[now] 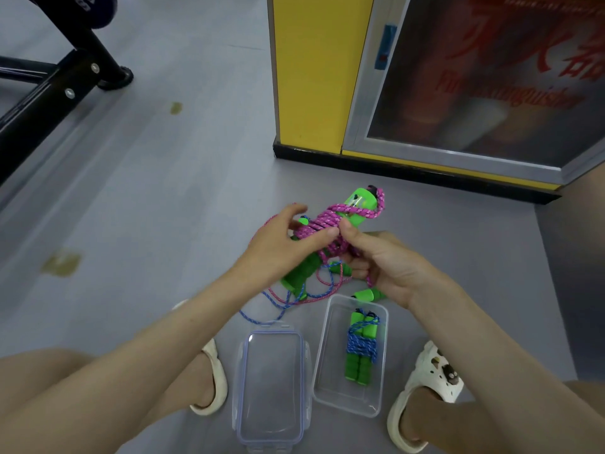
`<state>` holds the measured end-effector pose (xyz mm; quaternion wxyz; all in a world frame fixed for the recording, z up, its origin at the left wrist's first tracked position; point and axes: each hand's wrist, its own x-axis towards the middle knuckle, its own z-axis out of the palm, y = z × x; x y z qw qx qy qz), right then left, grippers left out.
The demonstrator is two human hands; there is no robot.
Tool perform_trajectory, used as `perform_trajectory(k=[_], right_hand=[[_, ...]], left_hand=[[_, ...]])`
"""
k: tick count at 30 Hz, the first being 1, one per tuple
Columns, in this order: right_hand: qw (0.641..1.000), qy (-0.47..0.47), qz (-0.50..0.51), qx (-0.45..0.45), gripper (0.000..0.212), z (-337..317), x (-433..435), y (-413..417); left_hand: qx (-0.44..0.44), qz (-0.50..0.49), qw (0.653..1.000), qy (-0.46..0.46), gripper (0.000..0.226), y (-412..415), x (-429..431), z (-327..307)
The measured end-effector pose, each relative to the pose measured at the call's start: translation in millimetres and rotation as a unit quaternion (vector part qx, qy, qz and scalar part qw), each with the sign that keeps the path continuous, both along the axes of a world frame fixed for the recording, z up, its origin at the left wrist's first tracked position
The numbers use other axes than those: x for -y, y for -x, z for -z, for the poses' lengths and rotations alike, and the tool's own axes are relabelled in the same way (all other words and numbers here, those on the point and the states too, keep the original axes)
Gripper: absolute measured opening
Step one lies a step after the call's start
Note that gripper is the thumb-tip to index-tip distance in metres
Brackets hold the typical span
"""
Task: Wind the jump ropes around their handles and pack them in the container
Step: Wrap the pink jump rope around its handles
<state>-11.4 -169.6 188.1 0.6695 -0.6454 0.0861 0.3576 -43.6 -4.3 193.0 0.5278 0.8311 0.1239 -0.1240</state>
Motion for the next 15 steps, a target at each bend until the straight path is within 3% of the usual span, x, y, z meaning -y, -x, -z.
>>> perform_trajectory(k=[2,4,9,15], right_hand=[[0.999,0.006,-0.028,0.015,0.044,-3.6,0.9,1.6],[0.997,0.039,-0.05,0.036,0.04,-5.9,1.9,2.7],[0.997,0.056,0.02,0.041,0.03,-2.2,-0.1,6.9],[0.992,0.059,0.083,0.078,0.01,1.9,-4.8,7.5]], left_hand=[[-0.099,0.019,0.988,0.118,0.049,-4.3,-5.7,-3.8],[-0.118,0.039,0.982,0.144,0.022,-3.8,-7.6,0.3],[-0.032,0.033,0.999,0.005,0.05,-5.8,-7.0,7.8],[0.027,0.018,0.991,-0.133,0.076,0.8,0.1,18.5]])
